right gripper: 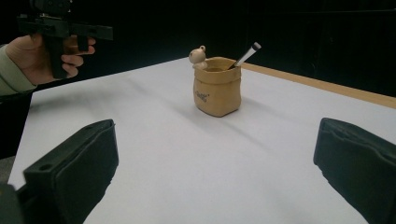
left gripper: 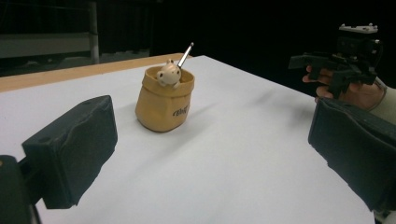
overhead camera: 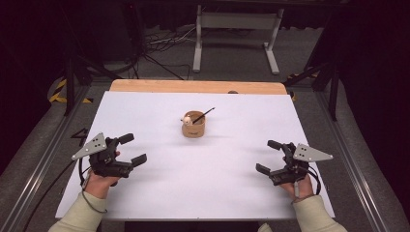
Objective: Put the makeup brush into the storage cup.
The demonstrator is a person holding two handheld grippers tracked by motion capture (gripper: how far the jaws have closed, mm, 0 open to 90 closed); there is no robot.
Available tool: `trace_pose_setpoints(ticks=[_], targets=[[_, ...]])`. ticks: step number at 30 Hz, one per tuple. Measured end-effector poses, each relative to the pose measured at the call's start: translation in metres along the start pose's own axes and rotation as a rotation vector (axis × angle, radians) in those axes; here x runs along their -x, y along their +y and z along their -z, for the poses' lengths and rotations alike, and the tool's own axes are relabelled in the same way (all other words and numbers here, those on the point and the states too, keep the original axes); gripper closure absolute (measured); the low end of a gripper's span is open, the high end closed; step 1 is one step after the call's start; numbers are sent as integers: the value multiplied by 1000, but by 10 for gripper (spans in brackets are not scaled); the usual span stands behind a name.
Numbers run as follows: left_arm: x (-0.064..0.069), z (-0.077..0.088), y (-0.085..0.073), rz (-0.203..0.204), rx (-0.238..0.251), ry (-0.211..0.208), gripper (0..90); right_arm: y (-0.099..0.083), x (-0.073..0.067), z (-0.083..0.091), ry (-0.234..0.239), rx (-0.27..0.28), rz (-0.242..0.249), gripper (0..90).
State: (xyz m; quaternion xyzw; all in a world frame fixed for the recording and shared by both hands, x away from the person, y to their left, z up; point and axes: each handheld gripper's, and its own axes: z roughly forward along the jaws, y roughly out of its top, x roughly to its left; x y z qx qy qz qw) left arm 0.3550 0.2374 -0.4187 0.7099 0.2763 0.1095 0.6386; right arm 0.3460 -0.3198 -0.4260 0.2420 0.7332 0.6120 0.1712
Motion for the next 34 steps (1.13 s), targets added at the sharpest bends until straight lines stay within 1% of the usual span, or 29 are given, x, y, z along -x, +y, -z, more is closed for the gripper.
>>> trace_pose_setpoints(ticks=[5, 9, 15, 16, 19, 20, 23, 24, 27, 30, 34], targets=[[-1, 3, -10, 0, -7, -1, 24, -2, 0, 0, -2, -3, 5, 3], [-3, 4, -18, 15, -13, -1, 23, -4, 1, -1, 0, -5, 8, 3], [-8, 5, -30, 38, -2, 0, 23, -8, 1, -1, -1, -1, 11, 3], [-9, 5, -32, 42, -4, 0, 22, -8, 1, -1, -4, -2, 10, 3], [-10, 4, -37, 39, -24, 6, 21, -10, 1, -1, -6, -6, 6, 3], [-11, 4, -38, 45, -29, 4, 21, -11, 1, -1, -8, -9, 7, 3], [-11, 4, -38, 45, -27, 6, 21, -12, 1, -2, -9, -10, 10, 3], [-11, 5, -38, 35, -27, 12, 21, -13, 1, -2, -8, -12, 8, 3], [-11, 4, -39, 42, -36, 23, 21, -15, 0, -3, -8, -21, 12, 3], [-11, 4, -38, 34, -30, 26, 20, -15, -1, -4, -8, -24, 14, 3], [-10, 4, -38, 38, -29, 22, 19, -15, -2, -3, -10, -25, 15, 3]])
